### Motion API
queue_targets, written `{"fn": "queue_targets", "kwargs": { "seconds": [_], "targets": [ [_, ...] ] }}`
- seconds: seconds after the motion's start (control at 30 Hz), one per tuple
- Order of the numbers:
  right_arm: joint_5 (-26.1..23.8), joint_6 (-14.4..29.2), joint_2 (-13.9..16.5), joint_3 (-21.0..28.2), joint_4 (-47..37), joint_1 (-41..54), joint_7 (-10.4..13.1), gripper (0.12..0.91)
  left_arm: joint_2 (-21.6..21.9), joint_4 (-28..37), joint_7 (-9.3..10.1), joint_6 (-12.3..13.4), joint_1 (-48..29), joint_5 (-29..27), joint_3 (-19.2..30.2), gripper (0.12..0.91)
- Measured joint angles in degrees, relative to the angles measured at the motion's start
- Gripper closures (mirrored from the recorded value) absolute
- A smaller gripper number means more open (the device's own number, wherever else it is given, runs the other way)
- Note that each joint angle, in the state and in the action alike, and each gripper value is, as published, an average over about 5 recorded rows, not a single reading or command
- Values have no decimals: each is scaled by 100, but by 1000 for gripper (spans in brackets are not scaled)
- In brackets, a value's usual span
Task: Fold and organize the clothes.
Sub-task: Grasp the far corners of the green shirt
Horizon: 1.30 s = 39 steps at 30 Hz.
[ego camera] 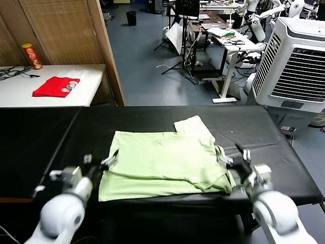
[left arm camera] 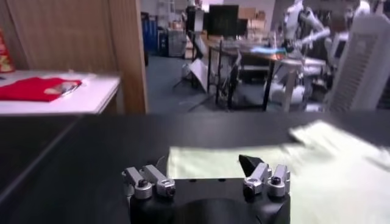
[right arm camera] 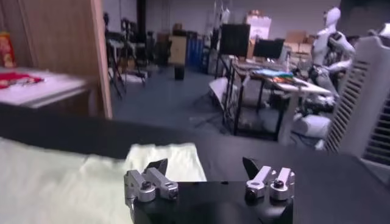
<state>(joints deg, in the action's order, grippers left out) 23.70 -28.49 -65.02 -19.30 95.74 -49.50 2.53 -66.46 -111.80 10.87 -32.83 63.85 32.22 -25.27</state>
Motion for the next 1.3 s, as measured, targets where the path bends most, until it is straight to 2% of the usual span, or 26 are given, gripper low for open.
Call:
{"fn": "queue_targets", "kwargs": {
  "seconds": [0.2,0.4,0.6,0.77,0.83,0.97,1.07,1.2,1.3],
  "targets": [
    [121,-86,-273,636,-1595,1263,-82,227,-68,1320,19,-164,-1333,67,502,232],
    [-81,-303,-532,1032,-2651,2010,-164,227,-146,2401,70,-432,-2114,149,757,232],
    [-144,-317,-730,1105,-3193,2272,-170,227,-109,2914,-30,-579,-2345,211,820,232],
    [-108,-365,-864,1032,-3423,2332,-181,234,-100,3053,-184,-673,-2380,269,830,235],
    [-85,-391,-913,988,-3478,2342,-211,274,-105,3062,-239,-706,-2369,292,833,262],
    [-70,-435,-981,919,-3491,2320,-248,433,-133,3107,-333,-712,-2346,254,827,432],
    [-68,-448,-998,887,-3451,2274,-250,582,-127,3096,-419,-709,-2305,209,824,599],
    [-73,-394,-994,847,-3369,2207,-248,806,-129,3046,-440,-707,-2266,169,827,821],
    [-104,-236,-982,802,-3287,2148,-237,897,-130,3007,-469,-700,-2257,168,827,894]
  ]
}}
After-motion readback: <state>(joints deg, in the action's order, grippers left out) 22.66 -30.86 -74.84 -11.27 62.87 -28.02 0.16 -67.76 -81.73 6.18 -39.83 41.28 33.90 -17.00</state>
